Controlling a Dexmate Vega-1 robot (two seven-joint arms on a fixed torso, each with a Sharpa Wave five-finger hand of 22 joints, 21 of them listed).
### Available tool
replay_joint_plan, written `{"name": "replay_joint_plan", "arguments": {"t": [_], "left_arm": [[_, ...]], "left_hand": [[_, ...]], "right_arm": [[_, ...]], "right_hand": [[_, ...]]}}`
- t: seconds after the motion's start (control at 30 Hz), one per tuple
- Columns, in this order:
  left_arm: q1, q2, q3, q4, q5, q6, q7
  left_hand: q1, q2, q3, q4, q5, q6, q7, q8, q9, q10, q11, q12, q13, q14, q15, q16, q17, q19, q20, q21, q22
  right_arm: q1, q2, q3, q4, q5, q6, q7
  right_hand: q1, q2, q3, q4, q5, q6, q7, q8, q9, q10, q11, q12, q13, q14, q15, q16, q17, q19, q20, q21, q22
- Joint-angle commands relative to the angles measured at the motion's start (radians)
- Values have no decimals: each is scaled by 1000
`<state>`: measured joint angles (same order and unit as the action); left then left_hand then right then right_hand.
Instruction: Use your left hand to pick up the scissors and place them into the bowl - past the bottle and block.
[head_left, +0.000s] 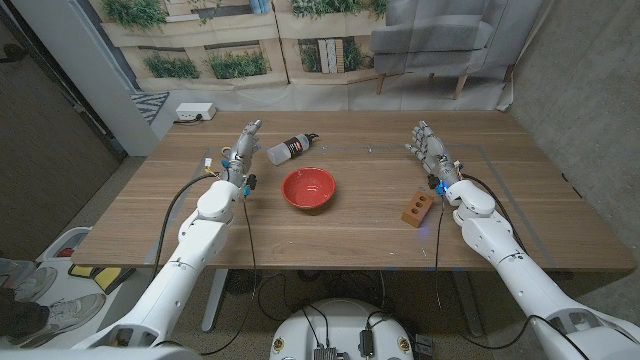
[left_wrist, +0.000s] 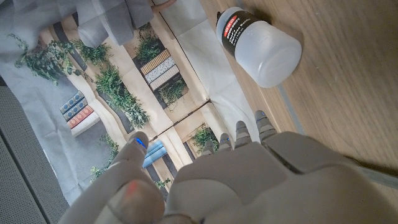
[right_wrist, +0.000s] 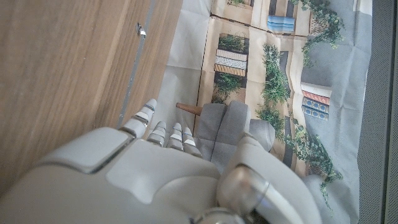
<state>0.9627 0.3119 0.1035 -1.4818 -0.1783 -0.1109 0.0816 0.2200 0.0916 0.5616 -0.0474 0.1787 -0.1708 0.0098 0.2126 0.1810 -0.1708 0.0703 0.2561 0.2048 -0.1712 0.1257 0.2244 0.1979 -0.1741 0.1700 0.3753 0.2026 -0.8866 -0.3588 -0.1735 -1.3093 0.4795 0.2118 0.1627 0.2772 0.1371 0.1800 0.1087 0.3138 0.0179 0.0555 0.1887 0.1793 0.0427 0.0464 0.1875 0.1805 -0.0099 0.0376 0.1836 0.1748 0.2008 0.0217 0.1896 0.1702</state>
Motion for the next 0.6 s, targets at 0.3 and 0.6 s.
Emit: {"name": "replay_joint_plan", "arguments": {"t": [0.3,0.6], "left_arm": [[33,-60,-38,-158,301,217,168],[27,-72,-30,-206,391,323,204]], "left_hand": [[62,3,7,-60,-3,50,35,20,8,13,10,33,16,51,-2,29,18,-52,-6,13,9],[80,9,1,-75,-4,79,45,21,9,57,18,48,23,85,-7,51,29,-27,-7,20,11]], "right_arm": [[22,18,15,25,-61,7,41],[48,23,12,59,-74,21,64]], "right_hand": [[1,-4,8,-5,5,8,7,5,3,10,4,6,1,4,10,8,5,11,-2,7,3],[0,-5,8,-5,4,11,7,6,3,13,7,6,1,5,10,7,5,11,-2,7,2]]}}
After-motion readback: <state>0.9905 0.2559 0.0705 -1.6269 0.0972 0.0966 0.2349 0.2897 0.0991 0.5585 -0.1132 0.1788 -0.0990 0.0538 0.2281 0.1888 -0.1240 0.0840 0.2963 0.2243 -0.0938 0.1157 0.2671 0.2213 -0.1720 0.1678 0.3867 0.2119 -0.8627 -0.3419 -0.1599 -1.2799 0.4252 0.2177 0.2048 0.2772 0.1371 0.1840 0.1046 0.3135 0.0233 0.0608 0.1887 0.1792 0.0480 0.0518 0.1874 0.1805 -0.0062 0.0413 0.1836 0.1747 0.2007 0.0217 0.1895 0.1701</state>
